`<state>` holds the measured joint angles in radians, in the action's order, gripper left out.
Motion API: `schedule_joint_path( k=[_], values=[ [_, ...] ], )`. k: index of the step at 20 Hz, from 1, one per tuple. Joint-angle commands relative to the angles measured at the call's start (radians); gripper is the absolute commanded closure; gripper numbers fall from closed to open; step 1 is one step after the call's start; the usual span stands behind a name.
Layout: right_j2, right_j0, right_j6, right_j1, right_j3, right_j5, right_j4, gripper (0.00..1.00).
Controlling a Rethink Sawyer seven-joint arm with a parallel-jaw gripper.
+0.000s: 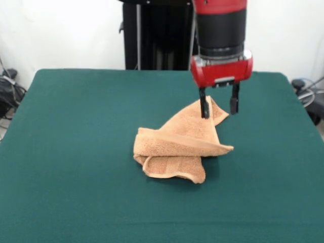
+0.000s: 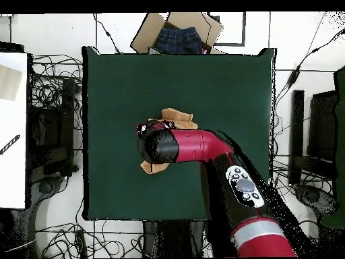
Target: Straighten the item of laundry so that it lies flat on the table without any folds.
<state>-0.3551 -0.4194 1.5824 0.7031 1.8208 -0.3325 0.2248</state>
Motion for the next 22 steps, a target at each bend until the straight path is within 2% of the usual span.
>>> schedule_joint_path(
  k=[1,9,22],
  values=[
    [0.032,0.000,0.003,-0.118,-0.027,-0.057,0.093,0.00],
    [0.027,-0.007,0.010,-0.200,-0.074,-0.012,0.145,0.00],
    [0.024,-0.005,0.061,-0.240,-0.092,0.056,0.193,0.00]
  ],
)
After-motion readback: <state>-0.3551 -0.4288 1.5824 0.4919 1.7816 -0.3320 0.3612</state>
